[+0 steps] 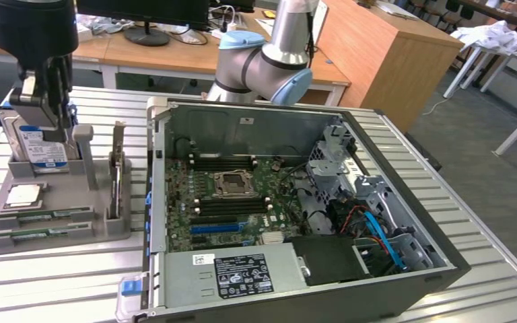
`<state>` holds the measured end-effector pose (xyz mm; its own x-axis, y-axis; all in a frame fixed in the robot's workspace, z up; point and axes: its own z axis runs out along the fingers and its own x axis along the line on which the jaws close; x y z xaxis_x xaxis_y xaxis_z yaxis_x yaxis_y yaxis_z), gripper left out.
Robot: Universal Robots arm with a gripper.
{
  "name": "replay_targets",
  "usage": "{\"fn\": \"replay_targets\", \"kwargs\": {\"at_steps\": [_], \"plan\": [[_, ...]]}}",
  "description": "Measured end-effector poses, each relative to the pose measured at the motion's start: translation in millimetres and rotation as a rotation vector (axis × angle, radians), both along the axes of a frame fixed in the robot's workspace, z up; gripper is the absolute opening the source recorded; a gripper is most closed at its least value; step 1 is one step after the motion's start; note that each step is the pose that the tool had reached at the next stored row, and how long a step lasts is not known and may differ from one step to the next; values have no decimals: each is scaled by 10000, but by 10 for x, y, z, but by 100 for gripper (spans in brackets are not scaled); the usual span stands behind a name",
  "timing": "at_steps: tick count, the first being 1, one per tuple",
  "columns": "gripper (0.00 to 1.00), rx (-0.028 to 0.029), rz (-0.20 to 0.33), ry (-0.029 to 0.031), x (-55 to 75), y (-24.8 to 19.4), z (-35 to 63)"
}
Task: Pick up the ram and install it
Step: 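Pick up the ram and move it above insertion slot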
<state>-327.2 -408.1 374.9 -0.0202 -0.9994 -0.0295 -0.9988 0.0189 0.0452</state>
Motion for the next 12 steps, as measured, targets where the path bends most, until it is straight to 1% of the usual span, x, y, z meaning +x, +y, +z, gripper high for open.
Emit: {"fn": "replay_targets", "kwargs": {"at_steps": [12], "plan": [[36,15,0,0,-26,-1,-38]]}}
